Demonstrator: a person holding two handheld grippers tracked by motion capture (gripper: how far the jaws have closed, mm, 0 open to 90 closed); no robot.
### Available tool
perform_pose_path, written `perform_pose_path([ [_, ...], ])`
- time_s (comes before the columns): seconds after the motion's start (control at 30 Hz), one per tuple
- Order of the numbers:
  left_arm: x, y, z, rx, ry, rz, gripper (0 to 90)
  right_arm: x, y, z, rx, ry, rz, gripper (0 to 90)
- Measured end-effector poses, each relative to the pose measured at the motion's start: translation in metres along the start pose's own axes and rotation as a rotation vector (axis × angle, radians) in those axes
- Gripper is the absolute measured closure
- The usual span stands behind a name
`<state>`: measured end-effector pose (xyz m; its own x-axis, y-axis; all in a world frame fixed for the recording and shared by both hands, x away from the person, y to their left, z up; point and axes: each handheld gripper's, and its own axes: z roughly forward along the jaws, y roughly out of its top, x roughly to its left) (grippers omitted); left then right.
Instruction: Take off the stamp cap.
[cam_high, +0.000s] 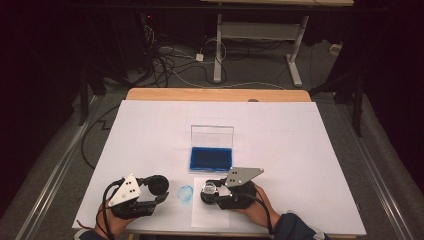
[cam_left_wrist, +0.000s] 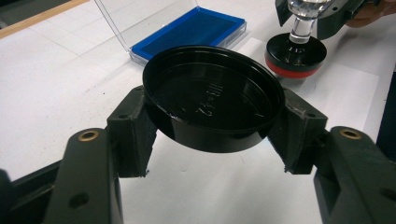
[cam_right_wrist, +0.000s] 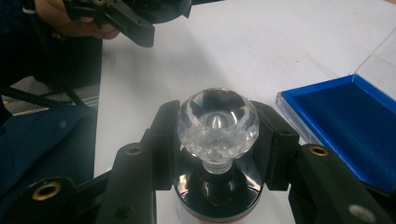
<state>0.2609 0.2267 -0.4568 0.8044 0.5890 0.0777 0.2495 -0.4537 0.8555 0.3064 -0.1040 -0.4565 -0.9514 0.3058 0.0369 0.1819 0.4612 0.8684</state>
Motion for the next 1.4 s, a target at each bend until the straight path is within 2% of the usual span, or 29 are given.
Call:
perform_pose_path([
  [0.17,0.001,0.000,0.000,-0.001,-0.001,-0.001,36.4,-0.001,-0.007,0.002,0.006,0.014,0.028,56.7],
  [0.4,0.001,0.000,0.000,-0.001,-0.004,0.001,36.4,-0.003,-0.014,0.006,0.033,0.015,0.035,56.7],
  [0.67,0.000,0.000,0.001,0.000,-0.006,0.002,36.4,-0.001,-0.017,0.005,0.037,0.014,0.012,56.8],
  [1.4,0.001,0.001,-0.001,-0.009,-0.001,0.003,36.4,-0.002,-0.019,0.007,0.024,0.018,0.010,56.9],
])
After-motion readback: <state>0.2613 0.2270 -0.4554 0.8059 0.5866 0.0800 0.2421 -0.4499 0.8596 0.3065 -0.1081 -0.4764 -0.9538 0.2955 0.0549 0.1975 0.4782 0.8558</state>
